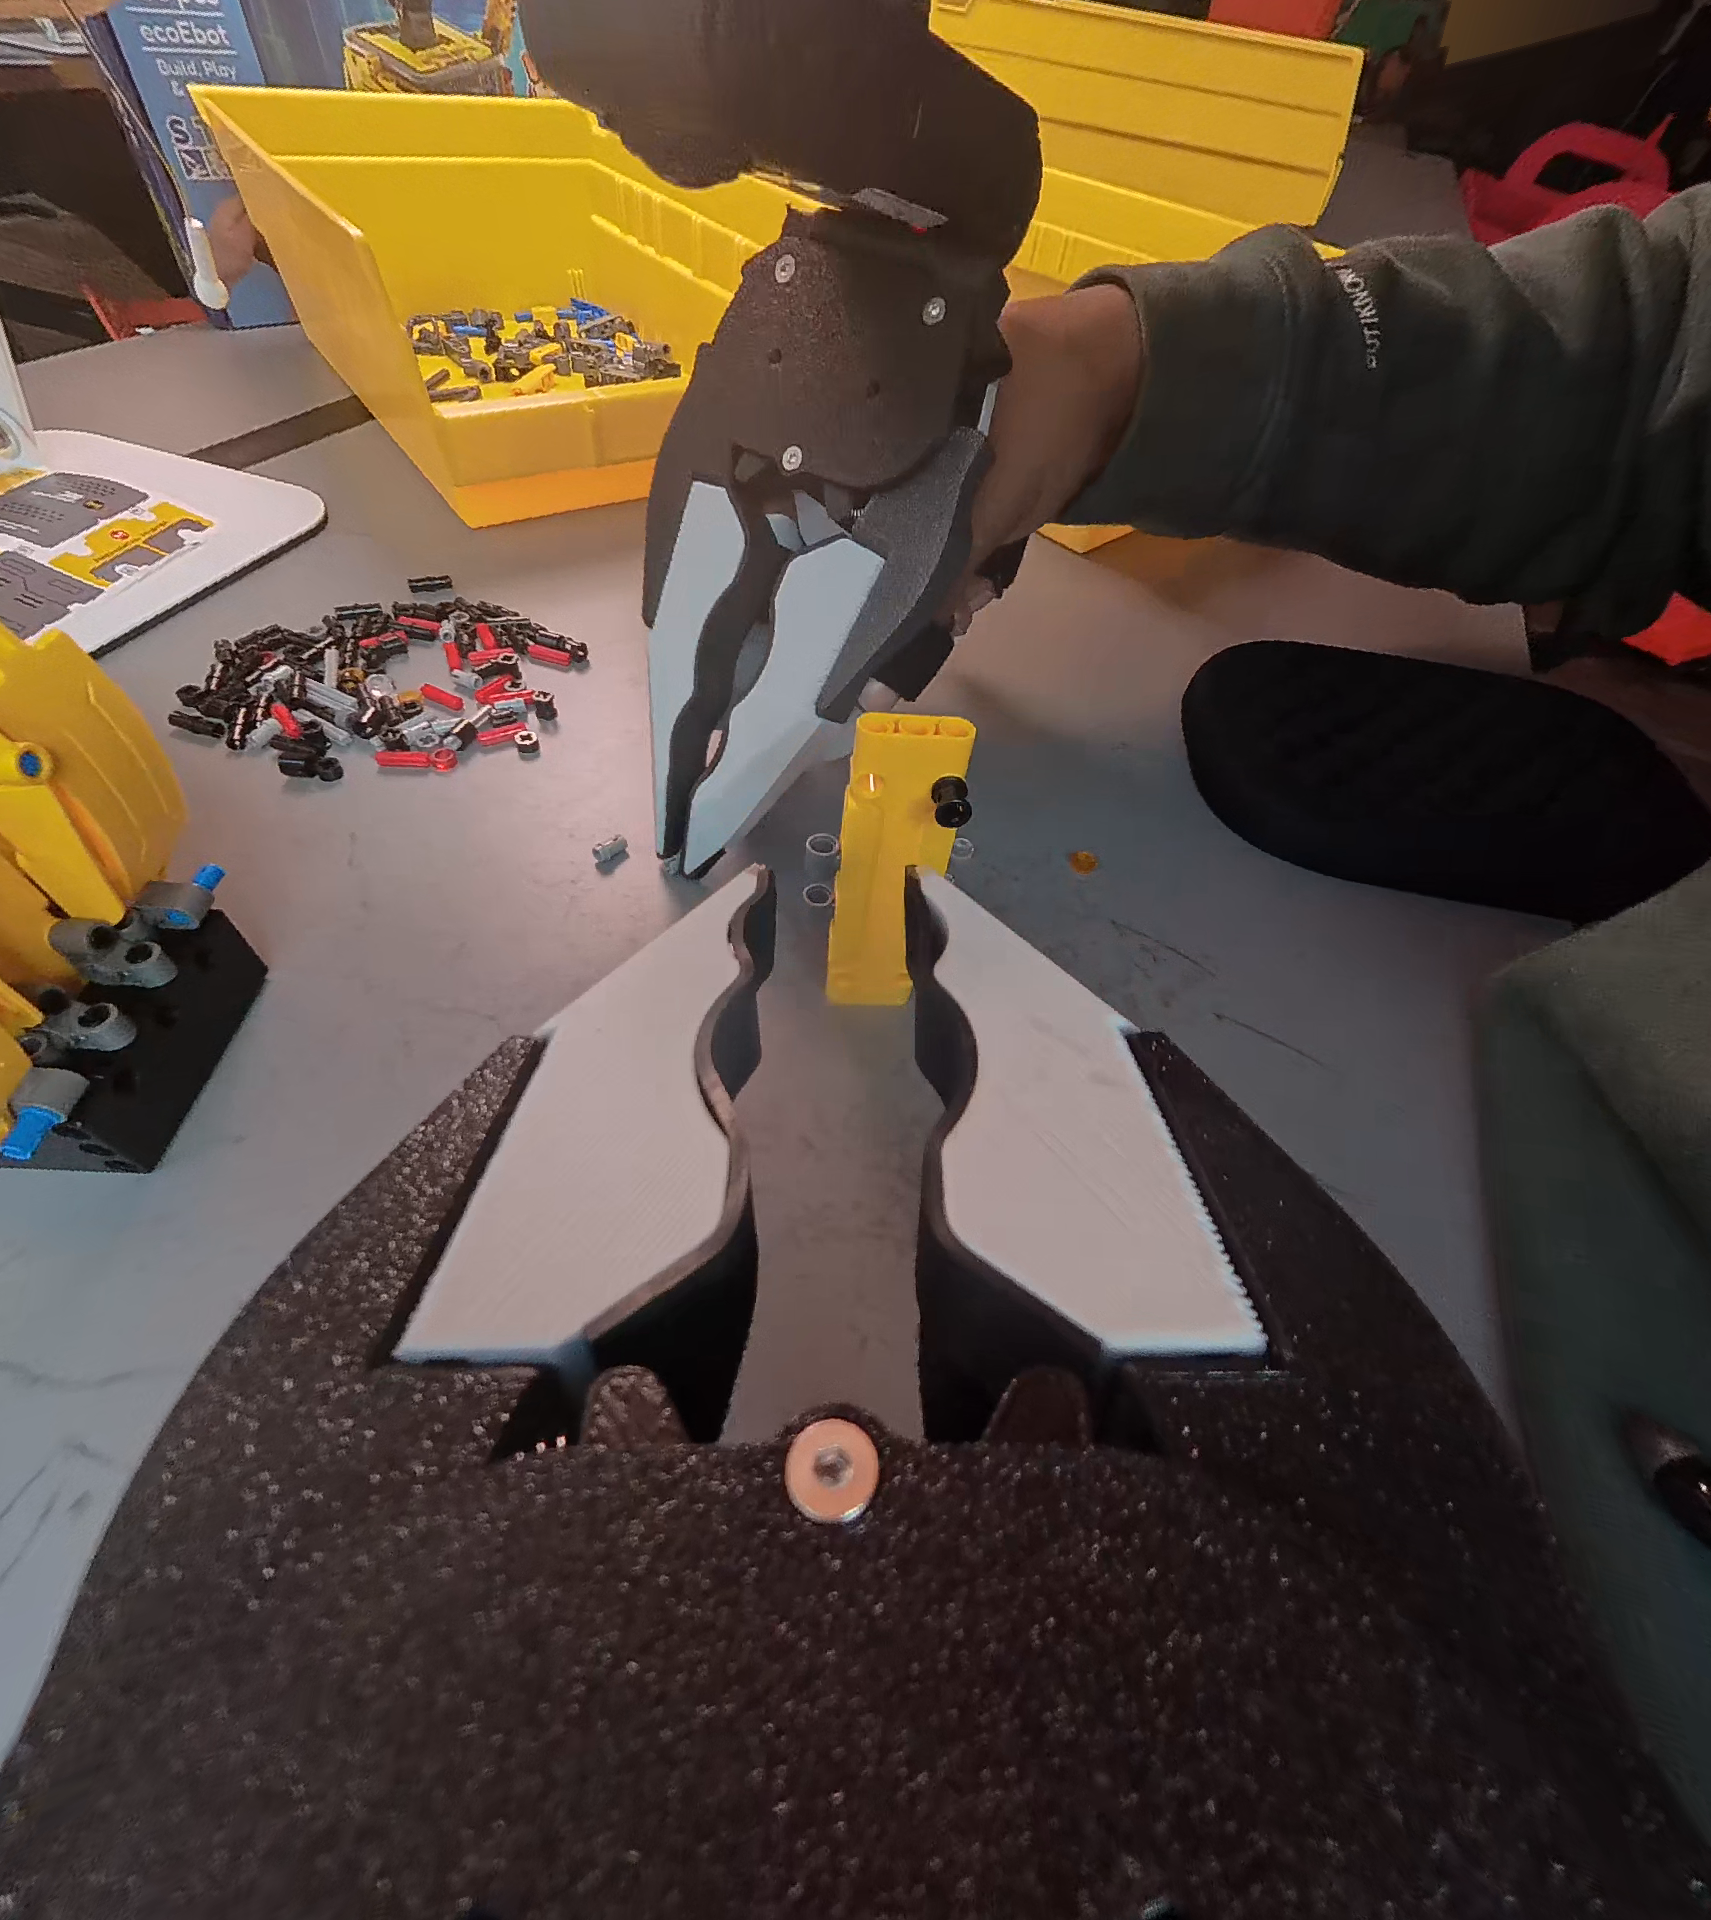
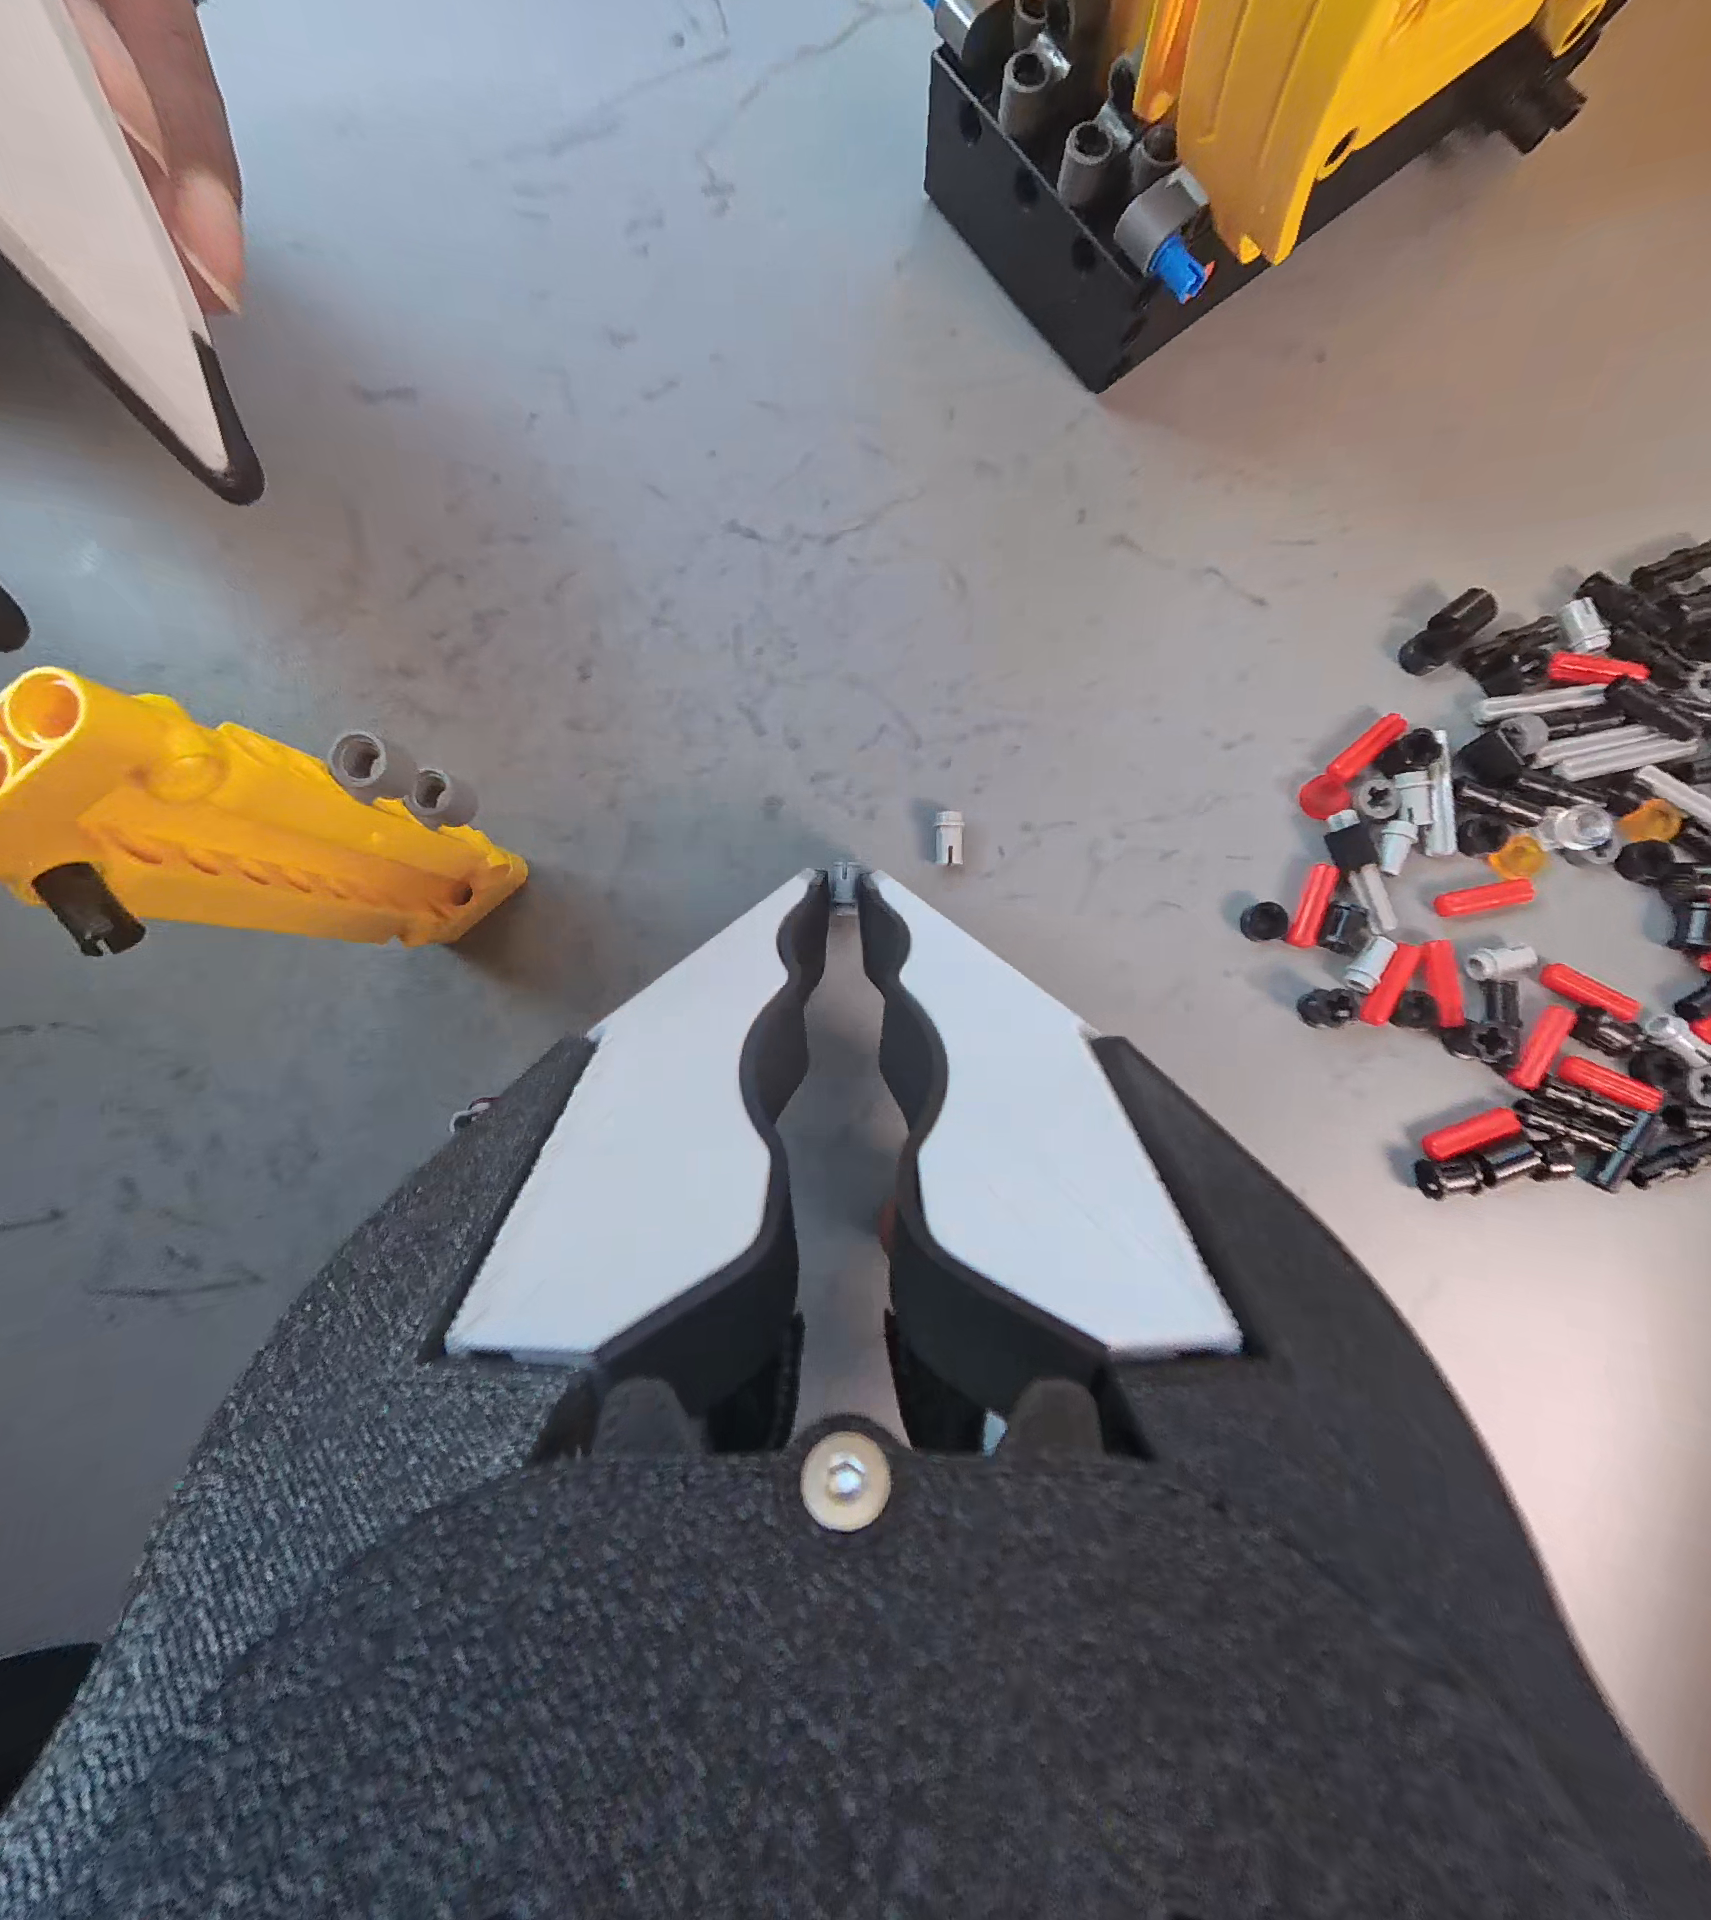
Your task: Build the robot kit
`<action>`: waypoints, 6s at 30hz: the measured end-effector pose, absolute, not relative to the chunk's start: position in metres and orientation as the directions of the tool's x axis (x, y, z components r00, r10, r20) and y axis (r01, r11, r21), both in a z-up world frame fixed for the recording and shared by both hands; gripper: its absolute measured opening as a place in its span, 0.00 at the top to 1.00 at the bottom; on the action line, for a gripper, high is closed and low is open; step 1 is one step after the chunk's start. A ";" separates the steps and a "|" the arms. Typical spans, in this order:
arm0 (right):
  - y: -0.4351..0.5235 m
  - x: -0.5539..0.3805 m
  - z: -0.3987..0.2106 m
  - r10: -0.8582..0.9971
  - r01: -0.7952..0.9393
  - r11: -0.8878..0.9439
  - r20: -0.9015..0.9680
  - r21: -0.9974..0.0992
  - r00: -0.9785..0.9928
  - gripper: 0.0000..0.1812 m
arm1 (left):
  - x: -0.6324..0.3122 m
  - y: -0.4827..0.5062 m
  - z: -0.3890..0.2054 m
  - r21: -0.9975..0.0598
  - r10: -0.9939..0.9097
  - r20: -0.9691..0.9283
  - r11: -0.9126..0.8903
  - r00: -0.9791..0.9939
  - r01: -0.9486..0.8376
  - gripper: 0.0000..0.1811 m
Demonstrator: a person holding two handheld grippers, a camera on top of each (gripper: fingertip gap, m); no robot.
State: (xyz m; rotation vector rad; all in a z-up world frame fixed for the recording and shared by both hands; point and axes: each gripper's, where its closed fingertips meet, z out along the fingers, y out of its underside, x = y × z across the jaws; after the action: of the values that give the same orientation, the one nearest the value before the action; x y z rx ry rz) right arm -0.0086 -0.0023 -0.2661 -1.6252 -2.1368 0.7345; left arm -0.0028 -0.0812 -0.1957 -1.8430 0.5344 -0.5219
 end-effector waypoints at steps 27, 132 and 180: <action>-0.107 -0.006 -0.110 0.659 0.185 -0.658 -0.677 -0.730 -0.327 0.97 | 0.007 -0.103 -0.113 -0.963 -0.470 -0.262 0.181 0.843 -0.198 0.95; -0.036 0.096 -0.263 0.641 0.641 0.767 0.003 0.034 -0.767 0.98 | -0.003 -0.090 -0.176 -0.968 -0.560 -0.079 -0.154 0.825 -0.198 0.86; -0.093 0.061 -0.196 0.832 0.589 0.384 -0.011 -0.711 -0.555 0.98 | 0.042 -0.108 -0.197 -0.939 -0.730 -0.127 -0.129 0.671 -0.318 0.87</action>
State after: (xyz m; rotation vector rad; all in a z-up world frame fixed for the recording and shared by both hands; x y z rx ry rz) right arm 0.0609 -0.0929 -0.1958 -1.2374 -2.3003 0.9685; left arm 0.0422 -0.1080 -0.1970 -1.7204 0.8511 -0.4403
